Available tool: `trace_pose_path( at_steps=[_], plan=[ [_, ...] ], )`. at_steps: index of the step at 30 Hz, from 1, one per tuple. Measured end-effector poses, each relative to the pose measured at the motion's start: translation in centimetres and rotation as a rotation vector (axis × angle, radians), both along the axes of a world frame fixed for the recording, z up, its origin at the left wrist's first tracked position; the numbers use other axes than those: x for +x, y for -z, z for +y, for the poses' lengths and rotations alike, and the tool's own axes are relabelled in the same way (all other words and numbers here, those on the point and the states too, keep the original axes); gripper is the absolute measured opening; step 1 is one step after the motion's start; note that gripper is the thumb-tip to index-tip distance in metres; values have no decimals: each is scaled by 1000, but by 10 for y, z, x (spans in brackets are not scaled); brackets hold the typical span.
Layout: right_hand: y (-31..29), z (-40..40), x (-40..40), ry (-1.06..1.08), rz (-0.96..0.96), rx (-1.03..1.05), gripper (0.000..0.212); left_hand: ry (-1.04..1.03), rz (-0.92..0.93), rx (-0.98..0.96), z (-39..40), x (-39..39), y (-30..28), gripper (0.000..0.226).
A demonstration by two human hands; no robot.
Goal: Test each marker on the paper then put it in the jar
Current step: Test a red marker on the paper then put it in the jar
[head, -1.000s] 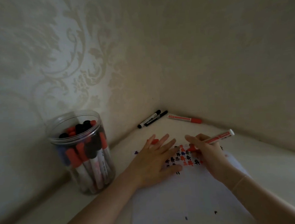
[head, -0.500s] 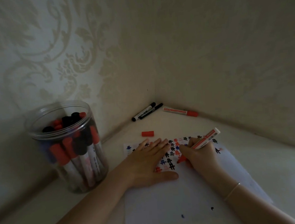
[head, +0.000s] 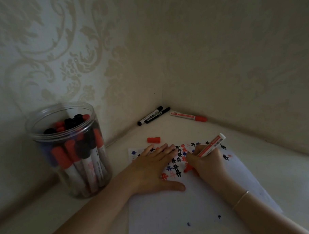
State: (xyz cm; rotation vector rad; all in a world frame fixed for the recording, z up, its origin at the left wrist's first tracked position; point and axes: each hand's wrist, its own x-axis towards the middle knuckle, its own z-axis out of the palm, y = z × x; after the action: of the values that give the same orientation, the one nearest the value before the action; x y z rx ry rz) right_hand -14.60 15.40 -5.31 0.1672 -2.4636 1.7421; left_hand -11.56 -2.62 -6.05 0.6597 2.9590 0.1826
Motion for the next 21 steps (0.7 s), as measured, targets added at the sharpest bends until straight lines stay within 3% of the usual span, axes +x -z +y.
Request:
trace_pose_path(
  at_steps=[5,10,21],
  plan=[
    [3,-2,-3,69,60,32,43,-6,-10,3,-1,0,0,102],
    [2,2,-2,19,34,22,30,-5,-2,4,-1,-1,2,102],
    [1,0,-3,69,40,42,38,0,13,12,-1,-1,3,101]
  ],
)
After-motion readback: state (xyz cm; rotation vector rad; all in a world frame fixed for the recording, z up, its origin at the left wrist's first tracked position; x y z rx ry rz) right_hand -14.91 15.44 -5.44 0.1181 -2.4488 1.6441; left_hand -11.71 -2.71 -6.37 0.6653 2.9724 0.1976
